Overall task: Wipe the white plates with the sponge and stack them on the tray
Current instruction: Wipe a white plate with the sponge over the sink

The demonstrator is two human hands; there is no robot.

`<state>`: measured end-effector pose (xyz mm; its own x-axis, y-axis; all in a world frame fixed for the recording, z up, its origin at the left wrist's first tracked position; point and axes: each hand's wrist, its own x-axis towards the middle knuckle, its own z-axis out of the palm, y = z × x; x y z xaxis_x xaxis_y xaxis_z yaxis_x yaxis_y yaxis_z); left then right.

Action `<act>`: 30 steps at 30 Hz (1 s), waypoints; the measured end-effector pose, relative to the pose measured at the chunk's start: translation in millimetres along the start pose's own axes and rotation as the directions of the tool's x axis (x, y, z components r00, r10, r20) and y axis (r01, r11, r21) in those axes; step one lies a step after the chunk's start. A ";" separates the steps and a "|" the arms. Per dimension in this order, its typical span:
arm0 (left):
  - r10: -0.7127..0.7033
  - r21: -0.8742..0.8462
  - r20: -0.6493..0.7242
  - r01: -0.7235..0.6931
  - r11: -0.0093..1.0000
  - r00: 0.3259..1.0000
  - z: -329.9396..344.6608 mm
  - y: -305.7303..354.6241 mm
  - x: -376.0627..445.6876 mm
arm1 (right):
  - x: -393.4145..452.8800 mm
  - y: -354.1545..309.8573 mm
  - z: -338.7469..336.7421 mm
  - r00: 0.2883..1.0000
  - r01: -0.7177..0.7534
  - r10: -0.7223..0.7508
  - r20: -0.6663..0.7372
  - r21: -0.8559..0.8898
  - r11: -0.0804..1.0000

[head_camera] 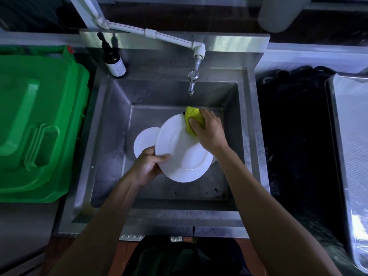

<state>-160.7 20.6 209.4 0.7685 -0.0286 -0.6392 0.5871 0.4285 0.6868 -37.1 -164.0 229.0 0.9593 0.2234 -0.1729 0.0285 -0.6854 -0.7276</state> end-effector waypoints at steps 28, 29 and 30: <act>0.117 0.321 0.076 -0.135 0.937 0.990 39.6 23.3 24.9 | -58.9 -3.1 8.7 0.977 0.022 0.009 -0.215 0.143 0.989; 0.124 0.356 0.091 -0.149 0.922 0.988 43.4 26.1 26.5 | -60.3 -1.3 3.4 0.974 0.006 0.029 -0.225 0.154 0.988; 0.130 0.396 0.106 -0.162 0.904 0.986 47.2 29.0 28.5 | -62.2 0.4 -2.0 0.971 -0.005 0.042 -0.234 0.156 0.988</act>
<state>-109.9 -10.4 227.5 0.8608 -0.0679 -0.5044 0.5073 0.0347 0.8611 -96.2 -179.5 240.9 0.9987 0.0257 -0.0434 -0.0210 -0.5697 -0.8216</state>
